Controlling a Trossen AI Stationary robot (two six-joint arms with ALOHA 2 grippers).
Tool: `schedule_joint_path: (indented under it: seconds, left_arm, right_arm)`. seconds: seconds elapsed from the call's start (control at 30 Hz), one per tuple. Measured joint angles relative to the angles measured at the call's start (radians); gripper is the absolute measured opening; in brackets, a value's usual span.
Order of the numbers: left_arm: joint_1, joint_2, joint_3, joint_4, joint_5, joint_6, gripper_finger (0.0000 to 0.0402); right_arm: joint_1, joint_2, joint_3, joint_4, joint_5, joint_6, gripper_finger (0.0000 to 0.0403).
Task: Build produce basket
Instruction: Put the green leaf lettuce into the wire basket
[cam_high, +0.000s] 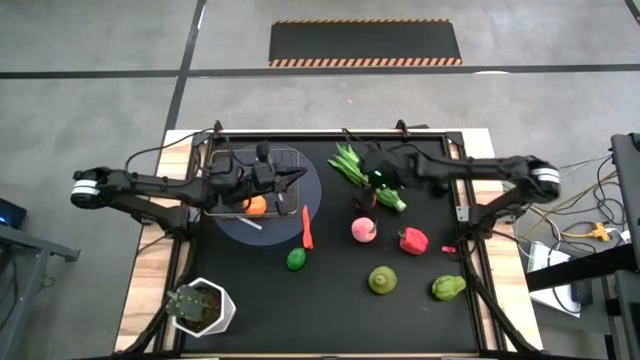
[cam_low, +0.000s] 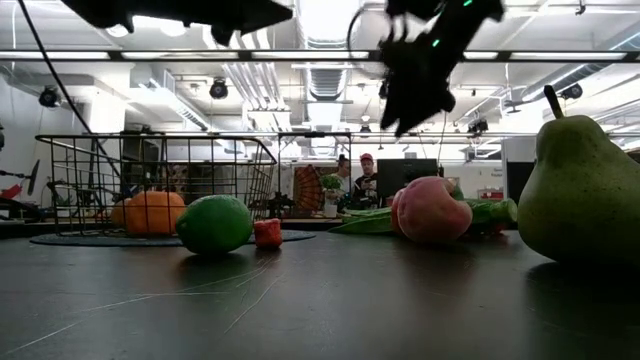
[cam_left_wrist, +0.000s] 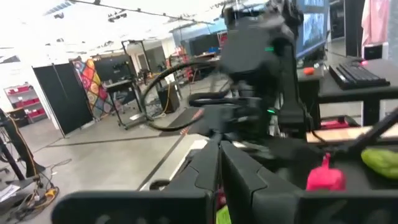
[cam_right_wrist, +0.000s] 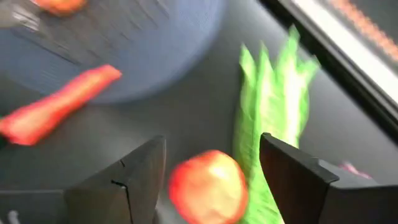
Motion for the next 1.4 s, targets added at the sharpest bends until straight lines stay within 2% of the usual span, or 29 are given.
schedule_joint_path:
  seconds: [0.17, 0.33, 0.47, 0.67, 0.87, 1.03, 1.23, 1.4]
  left_arm:
    - [0.0, -0.038, -0.013, 0.091, 0.0, 0.017, 0.0]
    - [0.0, -0.086, -0.024, 0.127, 0.0, 0.019, 0.0]
    - [0.0, -0.118, -0.055, 0.15, 0.0, 0.016, 0.0]
    - [0.0, -0.155, -0.082, 0.147, 0.0, -0.01, 0.0]
    - [-0.001, -0.175, -0.096, 0.146, 0.0, -0.009, 0.0]
    - [-0.001, -0.175, -0.097, 0.145, 0.0, -0.009, 0.0]
    - [-0.001, -0.175, -0.098, 0.148, 0.0, -0.008, 0.0]
    - [-0.001, -0.175, -0.101, 0.152, 0.0, -0.008, 0.0]
  right_arm:
    - [-0.133, 0.177, 0.19, -0.272, -0.075, -0.009, 0.0256]
    - [-0.207, 0.332, 0.316, -0.397, -0.113, -0.063, 0.0268]
    - [-0.231, 0.416, 0.381, -0.426, -0.159, -0.092, 0.0276]
    - [-0.235, 0.495, 0.418, -0.42, -0.161, -0.114, 0.0287]
    - [-0.24, 0.542, 0.42, -0.413, -0.076, -0.112, 0.0292]
    - [-0.243, 0.579, 0.42, -0.404, -0.075, -0.129, 0.0288]
    - [-0.243, 0.614, 0.419, -0.368, -0.077, -0.14, 0.0268]
    - [-0.243, 0.621, 0.419, -0.361, -0.075, -0.135, 0.0212]
